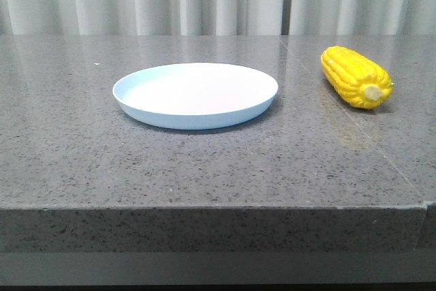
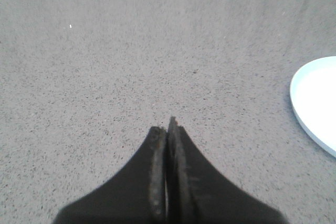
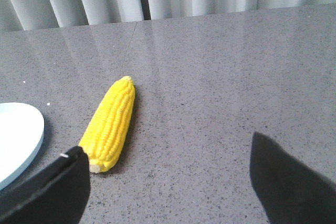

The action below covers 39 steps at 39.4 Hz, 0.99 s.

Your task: Place corn on plate with both arms

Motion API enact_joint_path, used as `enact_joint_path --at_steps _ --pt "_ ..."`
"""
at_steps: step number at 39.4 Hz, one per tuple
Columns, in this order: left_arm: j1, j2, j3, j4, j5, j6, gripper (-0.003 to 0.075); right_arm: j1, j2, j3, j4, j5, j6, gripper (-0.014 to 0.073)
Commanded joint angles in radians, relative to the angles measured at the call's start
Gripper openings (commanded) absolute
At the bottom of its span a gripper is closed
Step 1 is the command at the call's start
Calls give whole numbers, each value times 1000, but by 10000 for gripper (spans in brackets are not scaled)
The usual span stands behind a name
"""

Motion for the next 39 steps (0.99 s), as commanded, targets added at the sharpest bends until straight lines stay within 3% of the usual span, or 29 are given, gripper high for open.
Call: enact_joint_path --at_steps 1,15,39 --pt "3 -140 75 -1 -136 -11 -20 -6 10 -37 -5 -77 -9 643" --pt "3 -490 238 -11 -142 -11 -20 -6 10 -37 -5 -77 -9 643" --pt "3 -511 248 -11 -142 -11 -20 -6 11 -37 -5 -127 -9 643"
